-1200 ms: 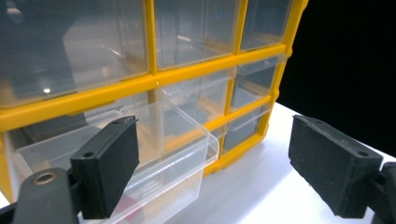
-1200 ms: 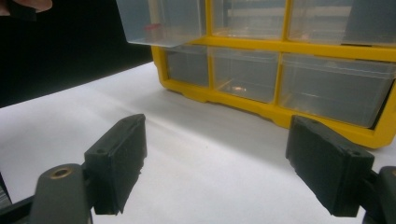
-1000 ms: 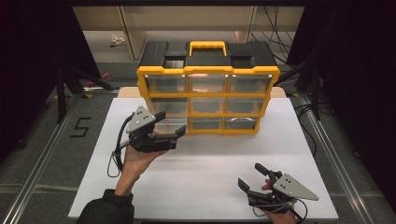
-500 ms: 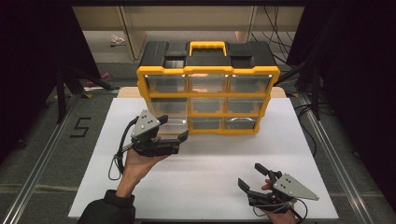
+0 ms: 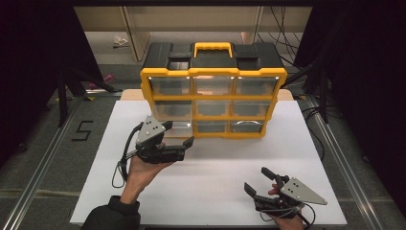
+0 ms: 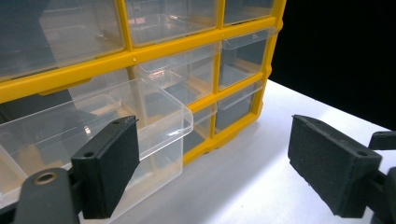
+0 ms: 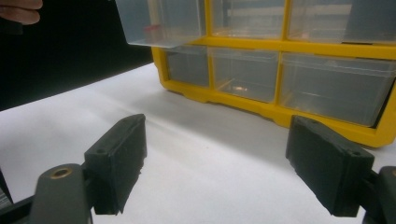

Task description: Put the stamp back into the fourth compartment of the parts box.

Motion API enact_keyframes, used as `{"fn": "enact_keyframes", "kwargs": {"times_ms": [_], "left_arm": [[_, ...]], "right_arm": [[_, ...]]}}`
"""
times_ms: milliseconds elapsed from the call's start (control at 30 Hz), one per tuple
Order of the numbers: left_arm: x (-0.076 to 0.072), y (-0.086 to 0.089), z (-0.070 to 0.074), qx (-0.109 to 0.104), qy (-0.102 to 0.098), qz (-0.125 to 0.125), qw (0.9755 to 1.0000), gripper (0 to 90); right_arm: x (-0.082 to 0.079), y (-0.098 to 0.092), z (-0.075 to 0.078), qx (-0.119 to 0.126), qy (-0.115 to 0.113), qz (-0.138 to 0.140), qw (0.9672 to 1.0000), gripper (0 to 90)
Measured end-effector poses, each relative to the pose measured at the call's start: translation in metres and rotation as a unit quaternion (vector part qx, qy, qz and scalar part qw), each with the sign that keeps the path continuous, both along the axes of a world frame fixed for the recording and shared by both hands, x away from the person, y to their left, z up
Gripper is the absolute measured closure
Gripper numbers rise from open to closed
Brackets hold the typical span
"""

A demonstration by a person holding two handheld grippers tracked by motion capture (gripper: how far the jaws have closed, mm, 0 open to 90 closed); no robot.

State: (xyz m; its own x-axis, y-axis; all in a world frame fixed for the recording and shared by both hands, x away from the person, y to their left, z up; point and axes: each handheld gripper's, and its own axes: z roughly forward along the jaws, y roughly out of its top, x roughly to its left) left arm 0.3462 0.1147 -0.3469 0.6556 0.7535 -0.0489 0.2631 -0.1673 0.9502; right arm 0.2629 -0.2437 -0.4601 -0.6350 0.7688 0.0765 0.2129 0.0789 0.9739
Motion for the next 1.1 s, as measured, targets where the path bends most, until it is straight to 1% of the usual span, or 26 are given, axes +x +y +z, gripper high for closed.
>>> {"fn": "enact_keyframes", "kwargs": {"times_ms": [67, 133, 267, 467, 567, 667, 733, 800, 867, 967, 1100], "left_arm": [[-0.001, 0.000, 0.000, -0.001, 0.000, -0.001, 1.0000, 16.3], [-0.002, -0.001, 0.000, 0.003, -0.001, -0.002, 1.0000, 16.3], [-0.005, -0.002, -0.003, 0.007, 0.002, -0.003, 1.0000, 16.4], [-0.004, 0.001, -0.008, 0.009, 0.017, 0.014, 0.9997, 16.7], [-0.004, 0.004, -0.012, 0.010, 0.029, 0.025, 0.9992, 17.3], [-0.003, 0.007, -0.015, 0.006, 0.037, 0.032, 0.9988, 17.6], [-0.002, 0.007, -0.017, 0.010, 0.037, 0.039, 0.9985, 17.8], [-0.001, 0.006, -0.018, 0.020, 0.040, 0.044, 0.9981, 17.9], [0.001, 0.006, -0.020, 0.022, 0.048, 0.046, 0.9975, 18.0], [0.003, 0.005, -0.023, 0.039, 0.058, 0.053, 0.9961, 18.3], [0.004, 0.006, -0.025, 0.038, 0.062, 0.057, 0.9958, 18.6]], "right_arm": [[0.000, 0.000, 0.000, 0.001, 0.001, 0.000, 1.0000, 21.2], [0.000, 0.000, 0.000, 0.000, 0.001, 0.000, 1.0000, 21.2], [0.000, -0.001, 0.000, 0.001, -0.001, -0.001, 1.0000, 21.2], [0.000, -0.001, -0.001, 0.003, 0.001, -0.001, 1.0000, 21.2], [0.001, -0.002, -0.001, 0.003, 0.003, -0.002, 1.0000, 21.2], [0.001, -0.003, -0.001, 0.004, 0.004, -0.003, 1.0000, 21.2], [0.001, -0.003, -0.001, 0.005, 0.004, -0.003, 1.0000, 21.2], [0.000, -0.003, -0.001, 0.004, 0.004, -0.002, 1.0000, 21.2], [0.000, -0.003, -0.001, 0.005, 0.003, -0.002, 1.0000, 21.2], [0.000, -0.003, -0.001, 0.006, 0.003, -0.002, 1.0000, 21.2], [0.000, -0.002, -0.001, 0.005, 0.003, -0.001, 1.0000, 21.2]]}}
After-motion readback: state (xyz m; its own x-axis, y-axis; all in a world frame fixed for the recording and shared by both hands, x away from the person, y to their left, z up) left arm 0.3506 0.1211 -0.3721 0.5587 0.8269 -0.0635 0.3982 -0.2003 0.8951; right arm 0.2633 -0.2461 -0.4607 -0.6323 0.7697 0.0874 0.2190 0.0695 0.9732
